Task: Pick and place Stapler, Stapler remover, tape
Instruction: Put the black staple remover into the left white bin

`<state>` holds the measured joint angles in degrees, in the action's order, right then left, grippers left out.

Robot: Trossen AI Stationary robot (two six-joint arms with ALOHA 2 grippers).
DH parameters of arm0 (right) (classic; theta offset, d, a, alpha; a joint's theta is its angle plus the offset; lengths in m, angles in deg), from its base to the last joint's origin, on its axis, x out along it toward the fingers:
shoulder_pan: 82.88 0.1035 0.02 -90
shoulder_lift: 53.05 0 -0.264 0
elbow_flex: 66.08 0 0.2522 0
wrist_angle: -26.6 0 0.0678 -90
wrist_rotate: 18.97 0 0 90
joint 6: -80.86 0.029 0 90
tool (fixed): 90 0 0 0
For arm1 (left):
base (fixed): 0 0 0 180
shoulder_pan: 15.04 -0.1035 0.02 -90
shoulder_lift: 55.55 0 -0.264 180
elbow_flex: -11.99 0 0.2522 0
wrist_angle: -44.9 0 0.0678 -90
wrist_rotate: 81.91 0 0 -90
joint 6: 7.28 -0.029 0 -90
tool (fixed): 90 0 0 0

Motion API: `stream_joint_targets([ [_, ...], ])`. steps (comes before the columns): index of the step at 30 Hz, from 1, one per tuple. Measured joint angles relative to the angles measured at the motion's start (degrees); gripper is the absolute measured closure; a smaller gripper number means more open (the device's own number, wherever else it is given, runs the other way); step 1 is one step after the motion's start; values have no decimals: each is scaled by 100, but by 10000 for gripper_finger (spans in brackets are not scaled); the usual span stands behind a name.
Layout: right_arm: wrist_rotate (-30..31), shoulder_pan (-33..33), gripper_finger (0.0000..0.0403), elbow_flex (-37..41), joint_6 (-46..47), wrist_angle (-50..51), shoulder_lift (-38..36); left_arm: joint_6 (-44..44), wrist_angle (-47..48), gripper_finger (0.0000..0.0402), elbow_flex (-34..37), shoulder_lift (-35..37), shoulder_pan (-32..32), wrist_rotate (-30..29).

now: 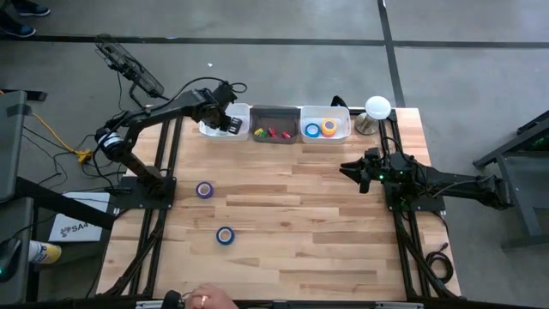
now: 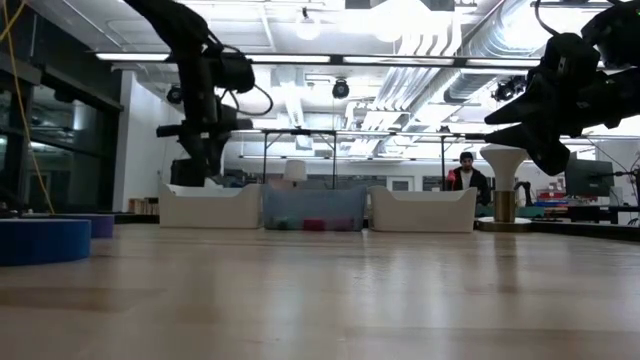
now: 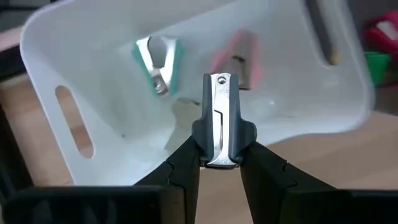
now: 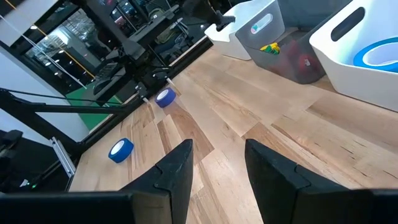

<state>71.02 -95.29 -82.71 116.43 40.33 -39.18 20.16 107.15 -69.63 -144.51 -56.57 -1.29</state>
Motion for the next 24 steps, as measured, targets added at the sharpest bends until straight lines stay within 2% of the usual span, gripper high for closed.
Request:
stream_joint_targets([
  [5, 0, 0, 265, 0, 0, 0, 0, -77, 91, 310, 15, -269, -211, 187],
  [18, 0, 1, 265, 0, 0, 4, 0, -1113, -254, 309, 15, -745, -352, 235],
  [24, 0, 2, 265, 0, 0, 6, 0, -1561, -311, 289, 15, -757, -351, 236],
])
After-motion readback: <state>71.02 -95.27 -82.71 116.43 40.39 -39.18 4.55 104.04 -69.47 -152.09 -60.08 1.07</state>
